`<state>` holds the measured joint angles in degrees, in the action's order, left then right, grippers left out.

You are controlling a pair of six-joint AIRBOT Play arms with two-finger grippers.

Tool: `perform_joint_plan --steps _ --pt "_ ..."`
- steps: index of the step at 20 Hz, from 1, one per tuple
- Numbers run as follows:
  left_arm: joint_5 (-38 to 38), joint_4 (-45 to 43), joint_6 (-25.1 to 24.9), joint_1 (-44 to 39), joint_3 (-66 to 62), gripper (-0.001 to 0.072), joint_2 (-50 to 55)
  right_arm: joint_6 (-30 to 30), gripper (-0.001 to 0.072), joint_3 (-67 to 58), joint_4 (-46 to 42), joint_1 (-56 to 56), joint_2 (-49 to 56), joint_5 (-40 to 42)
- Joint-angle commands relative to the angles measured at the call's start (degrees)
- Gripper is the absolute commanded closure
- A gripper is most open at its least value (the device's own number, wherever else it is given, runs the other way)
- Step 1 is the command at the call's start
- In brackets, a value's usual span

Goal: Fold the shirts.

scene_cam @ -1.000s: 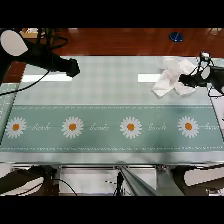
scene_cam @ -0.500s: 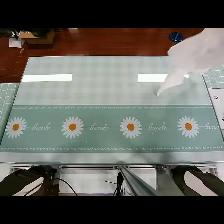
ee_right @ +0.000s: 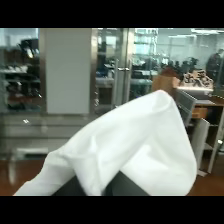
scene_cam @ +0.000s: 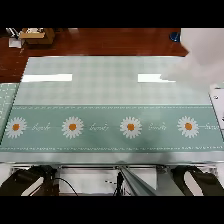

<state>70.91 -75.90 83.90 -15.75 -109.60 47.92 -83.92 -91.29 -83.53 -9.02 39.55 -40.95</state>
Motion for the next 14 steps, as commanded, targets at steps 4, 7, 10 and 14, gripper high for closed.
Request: perform_joint_plan --steps 4,7,10,14 --pt "10.86 0.02 1.95 0.02 0.37 0.0025 -0.24 0.28 0.0688 -0.13 -3.28 1.05 2.47 -20.15" --pt "11.21 0.02 1.95 0.02 3.45 0.0025 -0.13 3.21 0.0688 -0.11 10.49 6.47 9.14 -31.74" --pt "11.21 0.02 1.92 0.02 6.36 0.0025 -0.15 2.97 0.0688 0.79 18.1 19.85 17.64 -34.18" --pt "11.41 -0.74 1.9 0.02 8.96 0.0025 -0.17 1.03 0.0687 3.32 13.4 41.31 31.69 -26.64"
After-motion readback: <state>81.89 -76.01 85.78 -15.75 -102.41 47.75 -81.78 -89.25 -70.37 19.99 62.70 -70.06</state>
